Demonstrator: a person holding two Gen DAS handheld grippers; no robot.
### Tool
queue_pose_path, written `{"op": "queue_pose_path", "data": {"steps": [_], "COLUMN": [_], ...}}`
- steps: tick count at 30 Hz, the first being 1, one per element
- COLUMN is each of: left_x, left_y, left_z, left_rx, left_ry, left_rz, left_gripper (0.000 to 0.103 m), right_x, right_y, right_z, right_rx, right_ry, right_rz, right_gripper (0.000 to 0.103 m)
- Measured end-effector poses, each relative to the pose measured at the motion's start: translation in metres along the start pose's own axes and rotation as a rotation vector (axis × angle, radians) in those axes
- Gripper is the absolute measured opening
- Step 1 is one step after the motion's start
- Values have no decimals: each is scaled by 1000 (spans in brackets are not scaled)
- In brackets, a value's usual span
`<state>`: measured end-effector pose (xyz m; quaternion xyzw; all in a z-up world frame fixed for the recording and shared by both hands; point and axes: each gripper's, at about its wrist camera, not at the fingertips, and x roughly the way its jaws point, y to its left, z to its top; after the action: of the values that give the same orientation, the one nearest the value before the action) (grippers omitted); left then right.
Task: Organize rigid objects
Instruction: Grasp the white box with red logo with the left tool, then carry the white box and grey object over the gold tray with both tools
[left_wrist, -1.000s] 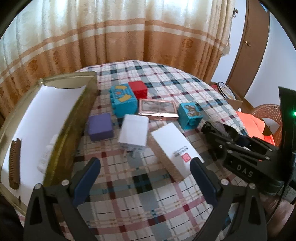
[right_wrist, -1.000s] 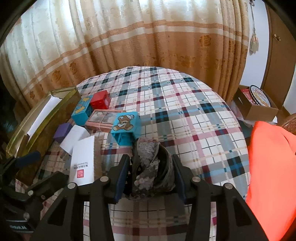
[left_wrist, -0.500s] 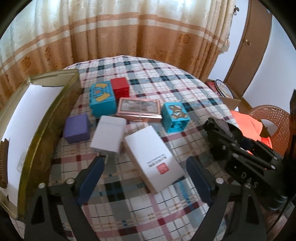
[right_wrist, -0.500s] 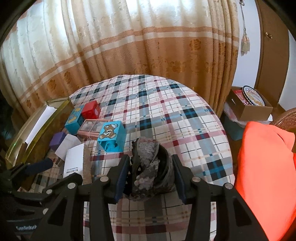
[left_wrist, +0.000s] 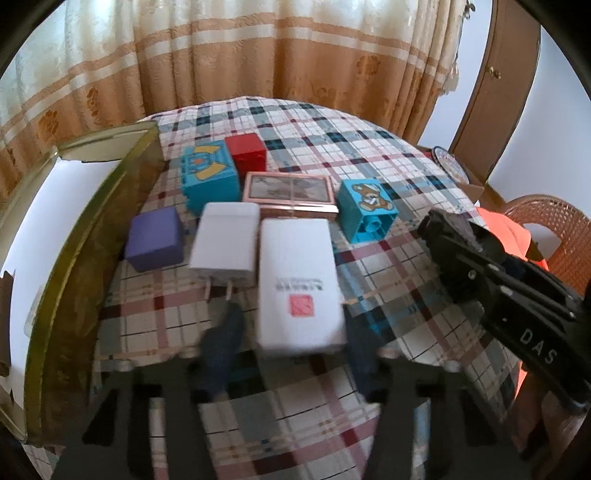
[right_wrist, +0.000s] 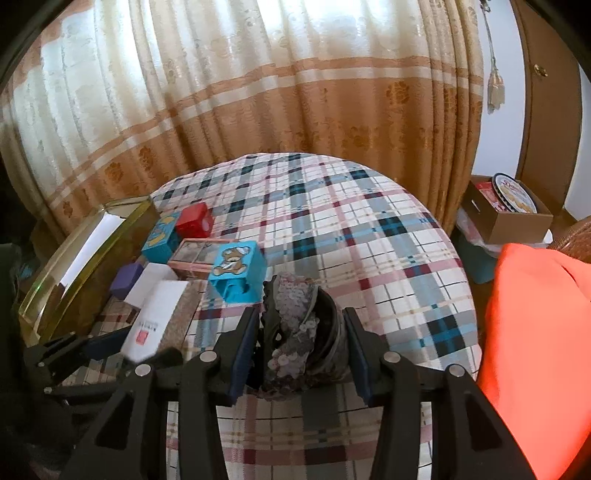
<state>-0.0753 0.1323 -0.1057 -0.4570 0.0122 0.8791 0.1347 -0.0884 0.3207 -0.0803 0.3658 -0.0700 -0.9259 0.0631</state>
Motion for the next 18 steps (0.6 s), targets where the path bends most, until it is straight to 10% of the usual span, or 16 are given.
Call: {"op": "queue_pose_path", "data": {"steps": [18], "left_x": [-31], "left_y": [8], "left_z": [-8], "left_rx": [26], "left_ry": [-110], "left_rz": [-68], "left_gripper": [40], "right_x": [-7], "right_y": [20], "right_z": [-1], "right_rx": [-52], "right_ry": [-24], "right_rz": [25], "right_gripper": [48]}}
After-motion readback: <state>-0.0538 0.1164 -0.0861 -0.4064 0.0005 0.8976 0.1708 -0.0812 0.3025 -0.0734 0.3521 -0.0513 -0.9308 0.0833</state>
